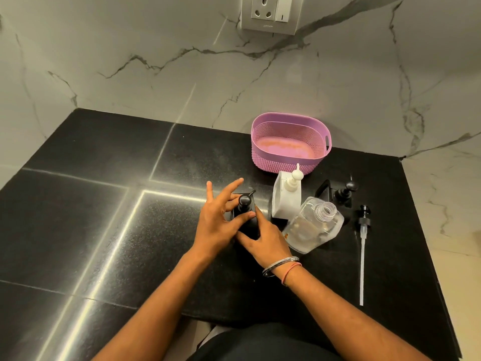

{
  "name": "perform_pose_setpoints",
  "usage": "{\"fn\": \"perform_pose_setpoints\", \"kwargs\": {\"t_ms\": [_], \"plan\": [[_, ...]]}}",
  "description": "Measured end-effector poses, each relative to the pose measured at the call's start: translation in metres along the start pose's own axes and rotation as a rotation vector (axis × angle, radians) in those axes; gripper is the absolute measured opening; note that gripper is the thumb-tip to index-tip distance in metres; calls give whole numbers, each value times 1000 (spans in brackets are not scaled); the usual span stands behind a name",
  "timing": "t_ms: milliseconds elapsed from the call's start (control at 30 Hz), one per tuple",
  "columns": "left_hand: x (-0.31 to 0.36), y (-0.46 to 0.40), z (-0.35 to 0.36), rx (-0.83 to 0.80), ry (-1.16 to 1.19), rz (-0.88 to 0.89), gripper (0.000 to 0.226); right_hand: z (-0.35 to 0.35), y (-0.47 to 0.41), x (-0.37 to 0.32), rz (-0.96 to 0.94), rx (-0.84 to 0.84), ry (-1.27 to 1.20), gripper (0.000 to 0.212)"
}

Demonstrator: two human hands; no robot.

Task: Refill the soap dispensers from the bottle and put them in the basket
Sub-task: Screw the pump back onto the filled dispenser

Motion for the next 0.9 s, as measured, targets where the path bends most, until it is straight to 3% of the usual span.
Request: {"fn": "perform_pose_setpoints", "kwargs": {"t_ms": [167, 300, 367, 467, 667, 900], "plan": [[-5, -14, -3, -207, 40, -1, 86, -2, 2, -6, -5, 0, -15, 78], [-9, -1, 1, -141, 35, -41, 78, -6, 8, -1, 19, 122, -59, 94], [-21, 11, 0, -33, 80, -137, 84, -20, 19, -4, -7, 311, -55, 83], [-38, 29, 6, 21, 236, -326, 84, -42, 29, -28, -92, 504, -127, 47], [-45, 27, 24, -135, 231, -350, 67, -41, 2, -61, -128, 451, 0, 39], [-50, 35, 33, -112, 265, -410, 64, -47, 6, -59, -113, 510, 56, 28]]}}
Point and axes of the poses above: each hand's wrist, its own y-axis away from the middle knuckle, its own z-axis out of the palm, x = y × z, the point moved 8 cm from there along -y, towards the middle knuckle, and after that the axes turned 2 degrees about -x, right-handed, at the moved point
